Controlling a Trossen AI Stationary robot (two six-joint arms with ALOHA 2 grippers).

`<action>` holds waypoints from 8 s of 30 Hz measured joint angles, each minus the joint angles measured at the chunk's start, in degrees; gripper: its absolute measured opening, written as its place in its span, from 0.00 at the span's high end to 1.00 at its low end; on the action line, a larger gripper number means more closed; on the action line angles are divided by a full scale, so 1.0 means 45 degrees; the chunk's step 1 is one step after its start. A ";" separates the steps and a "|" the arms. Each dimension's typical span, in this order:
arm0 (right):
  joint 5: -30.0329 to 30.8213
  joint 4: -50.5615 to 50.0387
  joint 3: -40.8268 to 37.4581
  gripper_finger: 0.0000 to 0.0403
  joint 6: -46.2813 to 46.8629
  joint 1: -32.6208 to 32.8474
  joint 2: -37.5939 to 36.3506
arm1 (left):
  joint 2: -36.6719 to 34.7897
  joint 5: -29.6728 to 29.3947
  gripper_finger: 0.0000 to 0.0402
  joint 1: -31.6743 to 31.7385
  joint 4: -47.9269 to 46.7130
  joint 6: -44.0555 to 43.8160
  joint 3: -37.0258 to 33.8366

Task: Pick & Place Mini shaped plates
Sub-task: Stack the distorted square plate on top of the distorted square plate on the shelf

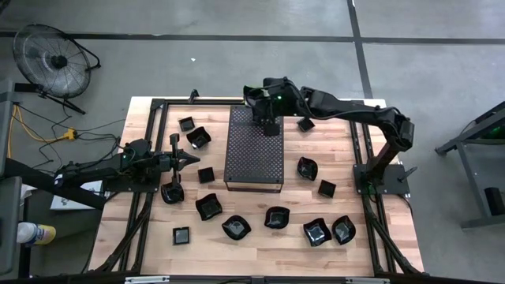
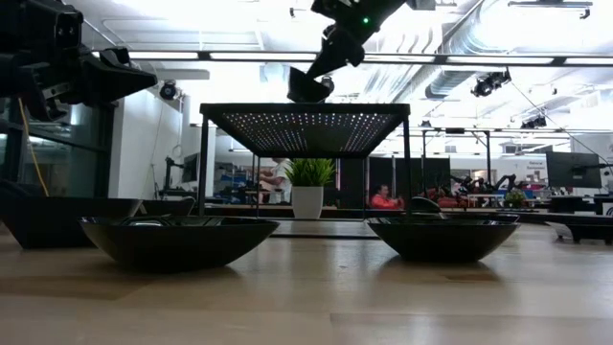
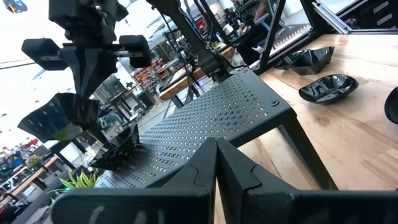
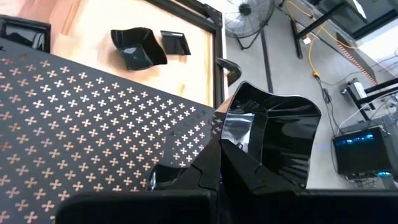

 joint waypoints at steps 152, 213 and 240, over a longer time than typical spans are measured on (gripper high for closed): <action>0.1263 -1.0137 0.0588 0.80 1.2189 1.0051 -0.0358 | 0.0005 -0.0005 1.00 0.0000 -0.0005 0.0000 0.0000; 0.0788 -0.5914 -0.3568 0.60 1.8038 1.6058 0.3196 | 0.0005 -0.0005 1.00 0.0000 -0.0005 0.0000 -0.0004; 0.0506 -0.6377 -0.3315 0.75 1.7776 1.6024 0.3099 | 0.0000 -0.0005 1.00 -0.0005 -0.0005 -0.0004 0.0000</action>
